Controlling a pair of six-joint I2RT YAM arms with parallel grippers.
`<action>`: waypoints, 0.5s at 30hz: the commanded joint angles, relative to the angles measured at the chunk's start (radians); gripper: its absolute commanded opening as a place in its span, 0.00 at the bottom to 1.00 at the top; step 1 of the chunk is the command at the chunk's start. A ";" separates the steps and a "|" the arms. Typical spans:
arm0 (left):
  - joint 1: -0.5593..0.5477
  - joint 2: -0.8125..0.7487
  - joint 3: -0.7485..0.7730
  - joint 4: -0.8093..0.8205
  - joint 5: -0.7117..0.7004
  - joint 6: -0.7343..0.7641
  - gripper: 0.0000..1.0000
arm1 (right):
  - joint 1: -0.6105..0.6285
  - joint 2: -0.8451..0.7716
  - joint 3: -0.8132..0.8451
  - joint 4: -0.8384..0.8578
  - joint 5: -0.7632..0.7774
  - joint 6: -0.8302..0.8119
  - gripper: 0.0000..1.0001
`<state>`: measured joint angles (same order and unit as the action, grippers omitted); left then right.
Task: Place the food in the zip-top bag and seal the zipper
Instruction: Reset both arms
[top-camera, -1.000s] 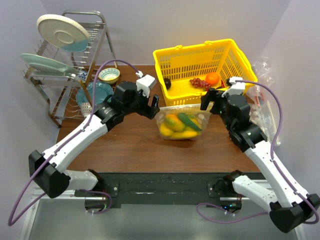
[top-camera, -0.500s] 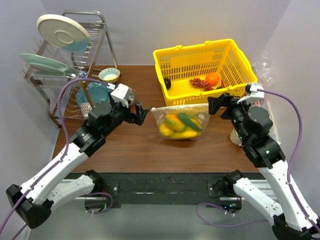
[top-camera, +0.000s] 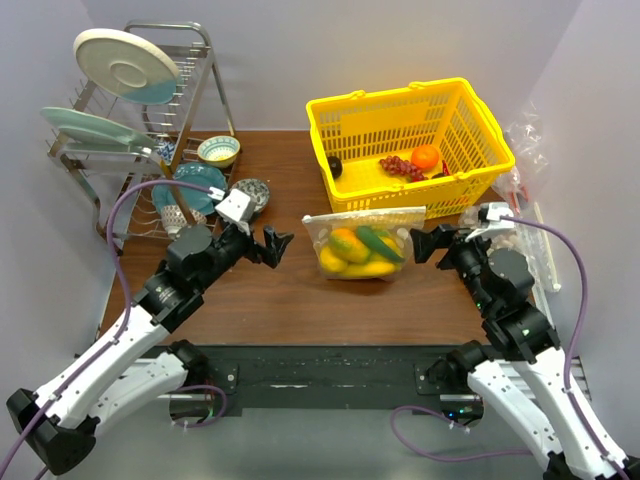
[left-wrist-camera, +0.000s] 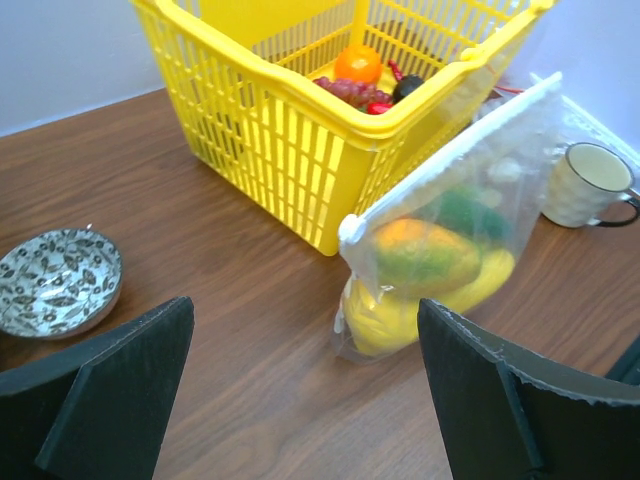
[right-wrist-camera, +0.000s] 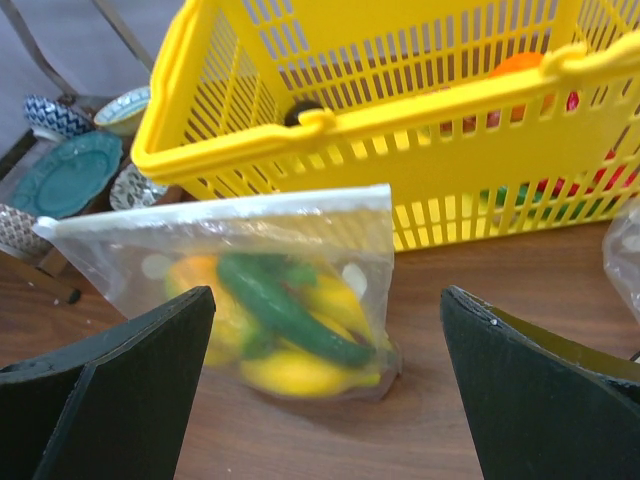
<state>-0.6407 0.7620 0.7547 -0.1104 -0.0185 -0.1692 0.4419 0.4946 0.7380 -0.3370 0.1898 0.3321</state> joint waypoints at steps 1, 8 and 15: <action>0.006 -0.030 -0.003 0.023 0.087 0.033 0.97 | -0.003 -0.042 -0.067 0.030 -0.016 -0.001 0.99; 0.006 -0.105 -0.074 0.055 0.038 0.048 0.96 | -0.003 -0.073 -0.081 -0.028 -0.015 -0.013 0.99; 0.006 -0.122 -0.072 0.051 0.031 0.051 0.96 | -0.003 -0.077 -0.066 -0.045 -0.016 0.010 0.99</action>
<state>-0.6407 0.6456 0.6754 -0.1131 0.0235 -0.1375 0.4419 0.4244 0.6468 -0.3775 0.1864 0.3332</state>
